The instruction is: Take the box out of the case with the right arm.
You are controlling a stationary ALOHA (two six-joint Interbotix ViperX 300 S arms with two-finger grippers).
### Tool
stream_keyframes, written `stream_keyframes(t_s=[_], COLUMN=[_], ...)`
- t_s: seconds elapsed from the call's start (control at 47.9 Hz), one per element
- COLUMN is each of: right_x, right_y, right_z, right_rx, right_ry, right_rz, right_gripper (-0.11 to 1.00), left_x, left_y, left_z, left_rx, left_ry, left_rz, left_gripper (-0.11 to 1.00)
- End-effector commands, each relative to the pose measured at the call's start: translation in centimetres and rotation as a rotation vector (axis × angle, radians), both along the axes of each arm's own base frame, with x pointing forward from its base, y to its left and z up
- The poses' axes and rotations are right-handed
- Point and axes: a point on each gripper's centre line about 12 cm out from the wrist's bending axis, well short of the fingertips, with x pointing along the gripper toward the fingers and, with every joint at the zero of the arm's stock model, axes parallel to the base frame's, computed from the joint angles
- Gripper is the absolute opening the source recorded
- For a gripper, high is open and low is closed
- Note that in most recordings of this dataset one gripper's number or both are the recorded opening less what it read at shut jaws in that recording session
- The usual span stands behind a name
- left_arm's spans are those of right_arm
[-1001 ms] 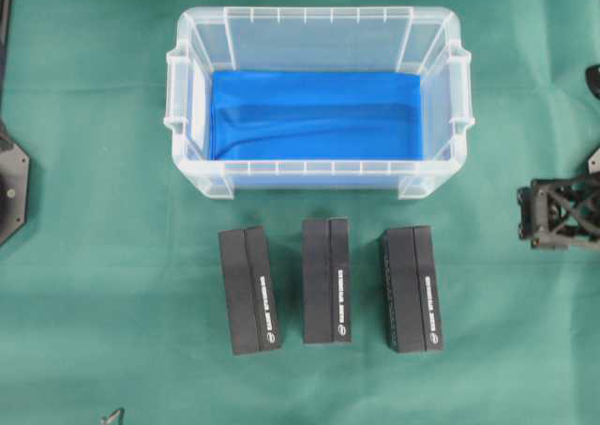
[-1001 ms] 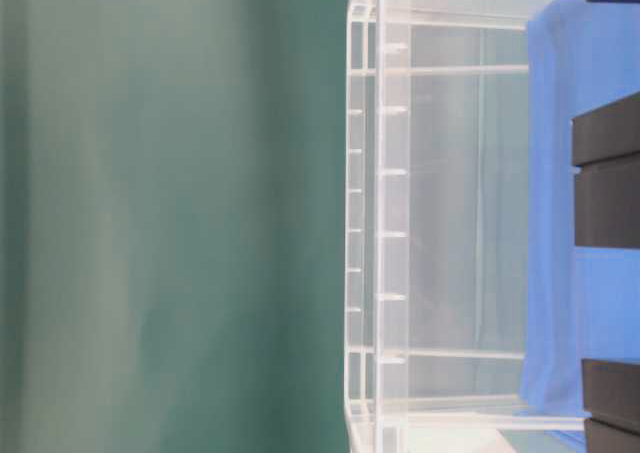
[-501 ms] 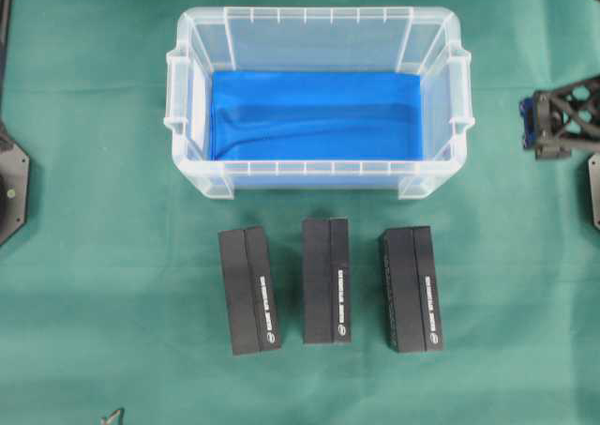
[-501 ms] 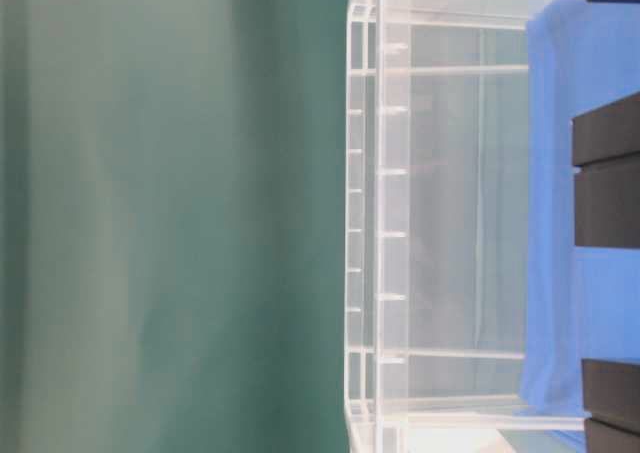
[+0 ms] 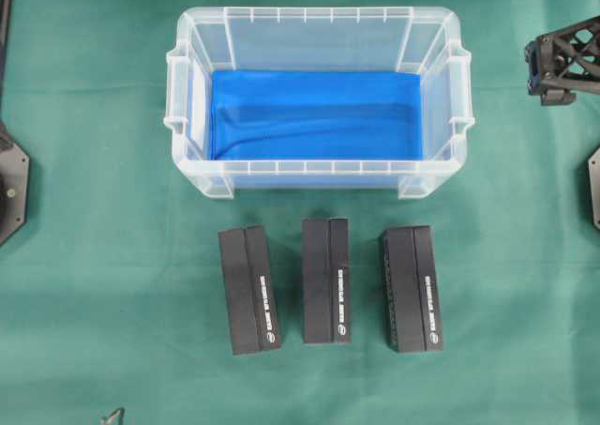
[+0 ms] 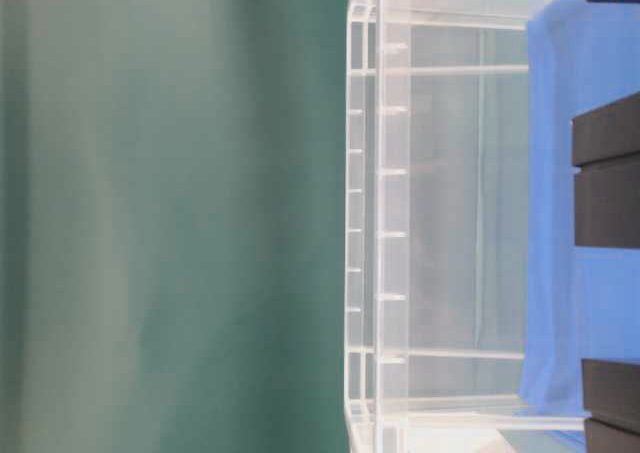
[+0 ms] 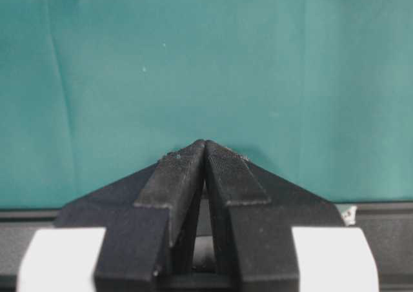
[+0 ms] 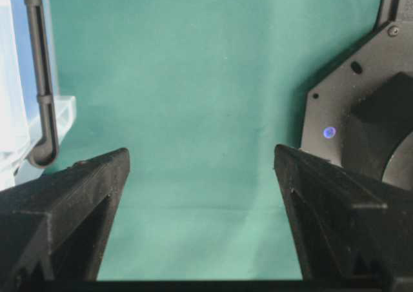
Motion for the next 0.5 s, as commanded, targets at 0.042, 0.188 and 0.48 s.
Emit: stream_keyframes(t_s=[0.042,0.188,0.48], right_x=[0.18,0.38,0.54], right_y=[-0.12,-0.12,-0.07], right_z=[0.44,0.38,0.28], right_rx=[-0.005,-0.005,0.003], right_ry=[-0.03,-0.042,-0.041], right_rz=[-0.001,0.002,0.003], right_gripper=[0.88,0.88,0.88], left_x=[0.14,0.14,0.14], left_y=[0.08,0.06,0.06], left_z=[0.66,0.66,0.66], left_rx=[0.002,0.0,0.0], left_ry=[-0.023,-0.023,-0.023], left_rz=[0.004,0.003,0.003], left_gripper=[0.02,0.02,0.02])
